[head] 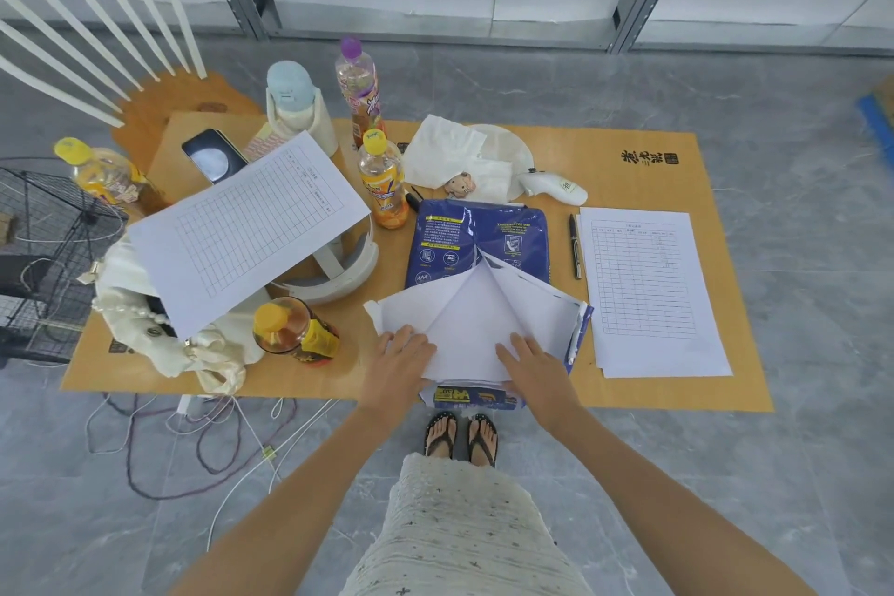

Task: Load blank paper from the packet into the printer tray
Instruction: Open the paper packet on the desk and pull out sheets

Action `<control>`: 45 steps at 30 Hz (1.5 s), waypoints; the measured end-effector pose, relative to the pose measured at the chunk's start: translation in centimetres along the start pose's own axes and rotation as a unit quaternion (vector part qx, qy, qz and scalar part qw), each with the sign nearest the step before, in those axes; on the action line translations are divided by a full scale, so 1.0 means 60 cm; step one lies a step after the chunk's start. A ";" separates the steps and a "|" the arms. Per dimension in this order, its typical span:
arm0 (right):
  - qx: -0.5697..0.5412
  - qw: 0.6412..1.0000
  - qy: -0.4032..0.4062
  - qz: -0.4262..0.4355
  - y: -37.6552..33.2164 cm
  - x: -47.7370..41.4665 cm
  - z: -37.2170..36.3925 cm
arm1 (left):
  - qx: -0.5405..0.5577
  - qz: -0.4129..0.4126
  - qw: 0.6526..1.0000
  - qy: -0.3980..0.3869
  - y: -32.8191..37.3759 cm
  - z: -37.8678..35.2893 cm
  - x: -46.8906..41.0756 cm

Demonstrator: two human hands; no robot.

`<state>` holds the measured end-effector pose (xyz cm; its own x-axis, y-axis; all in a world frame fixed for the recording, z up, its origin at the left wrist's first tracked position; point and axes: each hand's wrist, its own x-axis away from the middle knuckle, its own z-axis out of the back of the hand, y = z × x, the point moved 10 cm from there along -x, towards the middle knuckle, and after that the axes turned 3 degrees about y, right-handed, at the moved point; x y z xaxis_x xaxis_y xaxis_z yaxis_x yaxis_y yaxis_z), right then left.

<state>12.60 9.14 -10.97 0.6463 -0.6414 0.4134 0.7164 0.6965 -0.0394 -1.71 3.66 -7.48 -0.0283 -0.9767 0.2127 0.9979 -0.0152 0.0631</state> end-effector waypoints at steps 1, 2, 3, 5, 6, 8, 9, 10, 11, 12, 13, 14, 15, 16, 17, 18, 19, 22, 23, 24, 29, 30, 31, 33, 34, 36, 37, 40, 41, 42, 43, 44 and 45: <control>-0.002 1.000 -0.005 0.005 0.001 0.001 0.000 | -0.006 0.001 1.000 -0.006 0.004 0.000 -0.004; -0.002 1.000 -0.009 0.011 0.001 0.000 0.001 | -0.016 0.000 1.000 -0.006 0.007 0.001 -0.008; 0.000 1.000 -0.011 0.016 0.002 -0.001 0.002 | -0.025 0.000 1.000 -0.005 0.008 0.004 -0.013; 0.002 1.000 -0.016 0.024 0.007 -0.002 0.005 | -0.036 -0.008 0.999 -0.001 0.007 0.008 -0.020; 0.002 0.999 -0.020 0.030 0.009 -0.002 0.006 | -0.040 -0.016 0.999 -0.003 0.006 0.009 -0.021; 0.008 0.999 -0.025 0.039 0.015 -0.002 0.007 | -0.037 -0.031 0.999 -0.010 0.003 0.009 -0.022; 0.014 0.999 -0.026 0.045 0.015 -0.001 0.008 | -0.039 -0.034 0.999 -0.017 0.001 0.008 -0.023; 0.018 0.998 -0.029 0.052 0.014 0.000 0.008 | -0.046 -0.036 0.998 -0.023 -0.002 0.005 -0.025; 0.022 0.997 -0.032 0.059 0.013 0.002 0.009 | -0.053 -0.037 0.998 -0.027 -0.003 0.003 -0.026; 0.028 0.997 -0.032 0.066 0.012 0.004 0.009 | -0.059 -0.040 0.997 -0.031 -0.004 -0.001 -0.026; 0.033 0.996 -0.029 0.072 0.010 0.006 0.010 | -0.060 -0.042 0.997 -0.036 -0.006 -0.004 -0.027; 0.034 0.996 -0.023 0.076 0.008 0.008 0.011 | -0.062 -0.042 0.996 -0.044 -0.010 -0.006 -0.027; 0.028 0.997 -0.017 0.076 0.008 0.010 0.013 | -0.060 -0.043 0.996 -0.044 -0.011 -0.005 -0.028; 0.017 0.997 -0.010 0.070 0.008 0.010 0.016 | -0.051 -0.044 0.997 -0.042 -0.010 -0.004 -0.029; 0.006 0.998 -0.003 0.064 0.009 0.011 0.020 | -0.042 -0.042 0.997 -0.043 -0.009 -0.002 -0.031; -0.002 0.998 0.004 0.059 0.009 0.012 0.023 | -0.035 -0.039 0.998 -0.041 -0.007 0.005 -0.033; -0.004 0.998 0.009 0.057 0.008 0.012 0.025 | -0.028 -0.032 0.998 -0.035 -0.008 0.011 -0.034; -0.002 0.998 0.020 0.053 0.002 0.015 0.029 | 0.015 0.001 0.997 -0.074 -0.022 -0.012 -0.034; -0.004 0.999 0.023 0.049 0.000 0.017 0.030 | 0.021 0.005 0.996 -0.085 -0.023 -0.021 -0.032; -0.009 0.999 0.026 0.044 -0.003 0.019 0.031 | 0.022 0.004 0.996 -0.084 -0.023 -0.024 -0.032; -0.010 1.000 0.020 0.014 -0.015 0.019 0.039 | 0.039 -0.051 0.992 -0.105 -0.003 -0.015 -0.035; -0.007 1.000 0.018 0.014 -0.019 0.018 0.043 | 0.045 -0.065 0.990 -0.121 0.001 -0.008 -0.036; -0.005 1.000 0.013 0.018 -0.023 0.016 0.046 | 0.070 -0.067 0.986 -0.137 0.002 0.001 -0.036; -0.010 1.000 0.001 0.029 -0.030 0.016 0.056 | 0.138 -0.055 0.979 -0.141 -0.003 0.036 -0.036; -0.016 0.999 0.001 0.031 -0.030 0.016 0.065 | 0.177 -0.047 0.973 -0.141 -0.007 0.056 -0.038; -0.023 0.999 0.024 0.026 -0.019 0.017 0.100 | 0.252 -0.038 0.957 -0.137 -0.013 0.099 -0.042; -0.019 0.999 0.043 0.021 -0.010 0.016 0.125 | 0.281 -0.042 0.951 -0.123 -0.014 0.127 -0.047; -0.019 0.994 0.109 -0.002 0.026 0.012 0.217 | 0.332 -0.055 0.939 -0.075 -0.018 0.210 -0.075; -0.032 0.991 0.128 -0.009 0.037 0.009 0.248 | 0.347 -0.045 0.935 -0.048 -0.026 0.237 -0.086; -0.047 0.988 0.147 -0.014 0.047 0.008 0.279 | 0.371 -0.027 0.928 -0.017 -0.038 0.262 -0.096; -0.062 0.983 0.171 -0.018 0.055 0.007 0.309 | 0.397 -0.009 0.918 0.015 -0.053 0.287 -0.104; -0.076 0.976 0.202 -0.019 0.063 0.007 0.341 | 0.422 -0.004 0.905 0.046 -0.062 0.311 -0.111; -0.089 0.968 0.232 -0.019 0.069 0.010 0.370 | 0.437 -0.004 0.897 0.070 -0.068 0.333 -0.115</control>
<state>10.10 18.78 9.28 0.6370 -0.7702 -0.0339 0.7497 0.6291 -0.2052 -6.77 14.75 10.25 0.0335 -0.9956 0.0877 0.5684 0.0911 0.8177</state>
